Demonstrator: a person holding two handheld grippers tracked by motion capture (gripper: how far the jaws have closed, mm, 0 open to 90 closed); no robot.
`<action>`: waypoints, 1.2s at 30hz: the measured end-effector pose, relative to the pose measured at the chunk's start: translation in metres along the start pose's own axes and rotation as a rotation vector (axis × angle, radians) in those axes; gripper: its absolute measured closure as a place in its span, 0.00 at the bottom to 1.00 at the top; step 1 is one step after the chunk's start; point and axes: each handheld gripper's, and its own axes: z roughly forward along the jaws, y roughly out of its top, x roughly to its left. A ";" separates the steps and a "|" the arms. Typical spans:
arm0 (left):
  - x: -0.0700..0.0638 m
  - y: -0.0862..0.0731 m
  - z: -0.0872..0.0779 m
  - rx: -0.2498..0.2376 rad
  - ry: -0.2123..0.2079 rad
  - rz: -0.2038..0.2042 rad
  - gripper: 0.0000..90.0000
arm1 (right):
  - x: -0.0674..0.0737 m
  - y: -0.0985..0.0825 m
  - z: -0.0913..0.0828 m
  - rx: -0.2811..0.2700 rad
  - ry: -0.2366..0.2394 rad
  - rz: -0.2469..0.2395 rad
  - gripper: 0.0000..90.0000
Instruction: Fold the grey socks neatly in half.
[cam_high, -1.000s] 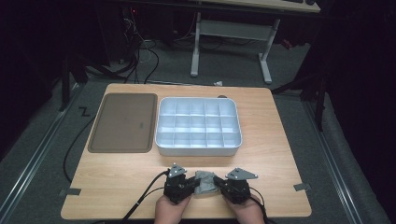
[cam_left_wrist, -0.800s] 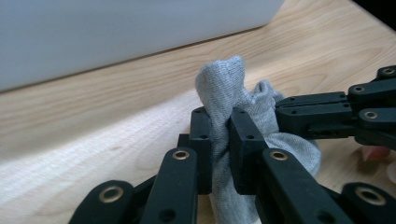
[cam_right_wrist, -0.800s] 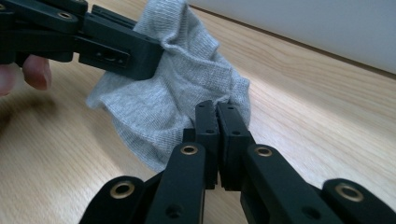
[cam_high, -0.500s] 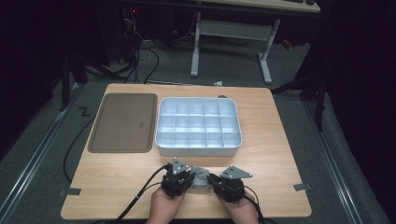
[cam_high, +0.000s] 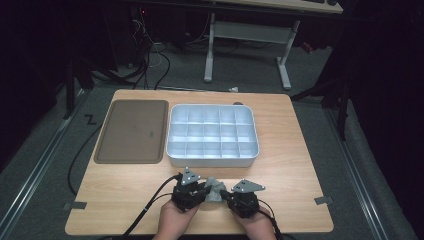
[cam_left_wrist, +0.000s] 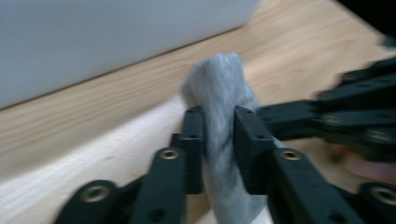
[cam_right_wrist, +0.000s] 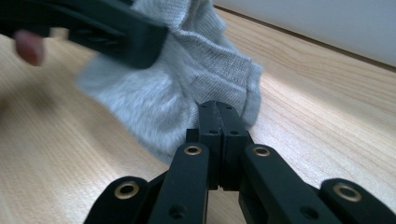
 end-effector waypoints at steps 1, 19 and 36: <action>-0.001 -0.002 -0.001 0.001 -0.026 0.006 0.75 | -0.002 -0.001 0.000 0.002 0.001 0.006 1.00; -0.009 -0.026 -0.022 -0.156 -0.109 0.025 0.81 | -0.003 0.001 0.003 0.023 0.002 0.000 1.00; -0.016 -0.012 0.001 -0.142 -0.149 0.072 0.91 | -0.002 0.002 0.006 0.016 0.019 -0.004 1.00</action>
